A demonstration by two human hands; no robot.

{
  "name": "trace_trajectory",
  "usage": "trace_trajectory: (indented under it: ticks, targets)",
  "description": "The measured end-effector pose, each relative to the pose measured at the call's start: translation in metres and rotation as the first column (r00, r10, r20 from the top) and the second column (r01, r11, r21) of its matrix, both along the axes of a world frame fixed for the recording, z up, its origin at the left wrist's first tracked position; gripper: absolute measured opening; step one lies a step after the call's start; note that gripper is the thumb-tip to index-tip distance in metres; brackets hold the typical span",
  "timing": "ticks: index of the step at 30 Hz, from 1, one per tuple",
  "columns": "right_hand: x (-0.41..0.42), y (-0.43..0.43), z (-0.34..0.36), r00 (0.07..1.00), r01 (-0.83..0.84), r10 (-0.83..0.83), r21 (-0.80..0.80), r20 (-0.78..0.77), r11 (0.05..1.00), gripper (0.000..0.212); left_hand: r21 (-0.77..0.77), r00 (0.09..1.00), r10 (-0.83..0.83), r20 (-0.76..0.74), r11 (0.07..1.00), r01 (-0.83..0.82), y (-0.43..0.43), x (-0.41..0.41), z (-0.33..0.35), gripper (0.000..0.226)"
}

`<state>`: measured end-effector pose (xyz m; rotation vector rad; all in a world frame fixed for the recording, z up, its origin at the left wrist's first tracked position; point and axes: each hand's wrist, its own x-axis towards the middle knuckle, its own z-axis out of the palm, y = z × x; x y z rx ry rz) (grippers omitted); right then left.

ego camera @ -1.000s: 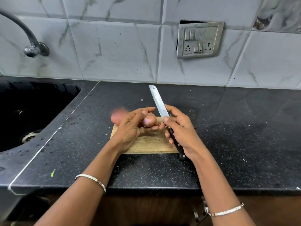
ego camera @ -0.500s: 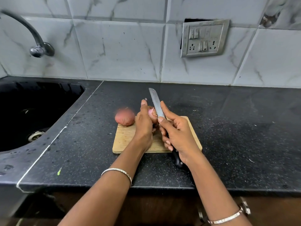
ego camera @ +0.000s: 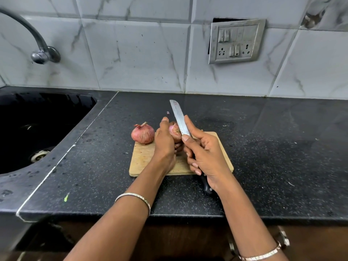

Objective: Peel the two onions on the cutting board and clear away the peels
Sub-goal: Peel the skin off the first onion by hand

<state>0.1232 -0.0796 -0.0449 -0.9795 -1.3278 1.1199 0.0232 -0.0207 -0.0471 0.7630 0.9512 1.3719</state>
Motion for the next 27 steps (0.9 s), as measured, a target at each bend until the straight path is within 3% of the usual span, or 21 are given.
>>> trace_trajectory:
  ticks: [20,27]
  targets:
    - [0.006,-0.001,0.006,0.989,-0.023,0.018,0.037,0.149,0.999,0.047,0.011,0.996,0.083,-0.026,0.997,-0.083,0.001,0.0,0.0,0.051]
    - [0.007,0.016,0.002,0.915,0.11,-0.18,0.206,0.362,0.972,0.051,0.006,0.998,0.041,-0.04,0.999,-0.041,0.0,0.0,0.0,0.054]
